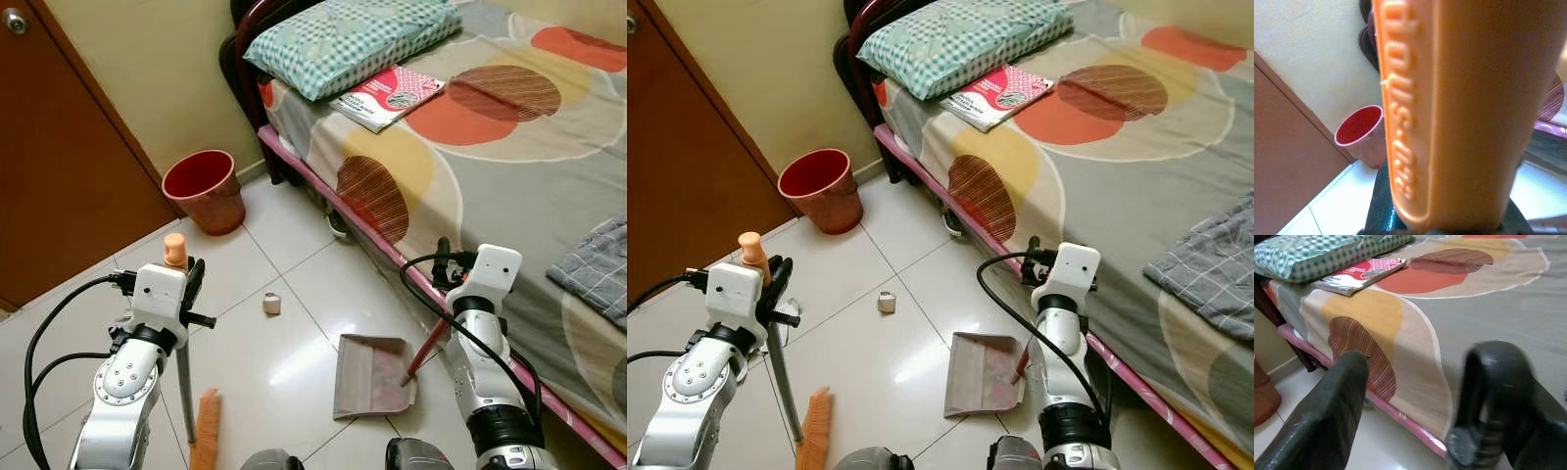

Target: Sweep floor

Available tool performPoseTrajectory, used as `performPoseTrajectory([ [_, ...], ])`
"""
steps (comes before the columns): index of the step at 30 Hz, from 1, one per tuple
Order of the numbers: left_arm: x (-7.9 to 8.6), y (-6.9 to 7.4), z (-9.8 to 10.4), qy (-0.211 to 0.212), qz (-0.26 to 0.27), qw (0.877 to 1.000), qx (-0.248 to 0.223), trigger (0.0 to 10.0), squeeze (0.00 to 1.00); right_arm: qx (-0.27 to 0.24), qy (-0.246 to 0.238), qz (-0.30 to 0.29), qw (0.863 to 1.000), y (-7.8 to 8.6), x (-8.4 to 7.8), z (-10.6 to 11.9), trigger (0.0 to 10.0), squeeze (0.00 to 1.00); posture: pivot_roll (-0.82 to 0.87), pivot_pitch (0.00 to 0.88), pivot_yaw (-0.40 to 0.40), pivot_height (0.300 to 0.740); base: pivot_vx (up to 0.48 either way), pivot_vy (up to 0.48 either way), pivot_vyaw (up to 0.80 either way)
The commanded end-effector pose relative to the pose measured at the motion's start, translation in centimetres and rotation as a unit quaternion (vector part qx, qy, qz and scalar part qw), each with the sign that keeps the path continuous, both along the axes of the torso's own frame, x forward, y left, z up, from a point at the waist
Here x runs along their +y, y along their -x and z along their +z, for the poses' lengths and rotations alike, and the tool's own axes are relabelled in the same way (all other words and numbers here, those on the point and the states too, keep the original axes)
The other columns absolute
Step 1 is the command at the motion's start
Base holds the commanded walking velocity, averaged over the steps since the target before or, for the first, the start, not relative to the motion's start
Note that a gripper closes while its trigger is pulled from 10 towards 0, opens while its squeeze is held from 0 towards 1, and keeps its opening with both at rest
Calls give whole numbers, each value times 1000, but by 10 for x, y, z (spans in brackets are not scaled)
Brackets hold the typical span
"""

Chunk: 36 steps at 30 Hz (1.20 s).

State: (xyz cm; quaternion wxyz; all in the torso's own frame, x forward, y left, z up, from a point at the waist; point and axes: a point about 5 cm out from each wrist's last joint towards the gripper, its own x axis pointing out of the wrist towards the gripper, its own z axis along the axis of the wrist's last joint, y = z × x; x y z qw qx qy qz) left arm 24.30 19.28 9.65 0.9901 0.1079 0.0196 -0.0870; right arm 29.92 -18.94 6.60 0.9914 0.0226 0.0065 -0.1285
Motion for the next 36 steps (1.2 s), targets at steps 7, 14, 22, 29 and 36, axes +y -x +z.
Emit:
performPoseTrajectory([
  [7,6,0,11,-19,0,1000,-16,10000,0,-5,4,-10,1000,-4,1,0,10000,0,70,97,170,740,0,0,0],
  [14,6,1,11,-33,-3,999,-18,10000,0,-8,17,-13,1000,-6,-2,1,10000,0,70,98,167,740,0,0,0],
  [22,6,1,11,-27,0,999,-19,10000,0,-13,27,-14,999,-7,-2,2,0,0,72,98,163,740,0,0,0],
  [29,6,2,11,-25,-2,1000,-18,10000,0,-18,32,-13,999,-6,0,2,3765,0,72,98,163,740,0,0,0],
  [36,5,3,11,-24,-3,1000,-16,10000,0,-20,33,-10,999,-6,2,2,5176,0,71,104,165,740,0,0,0],
])
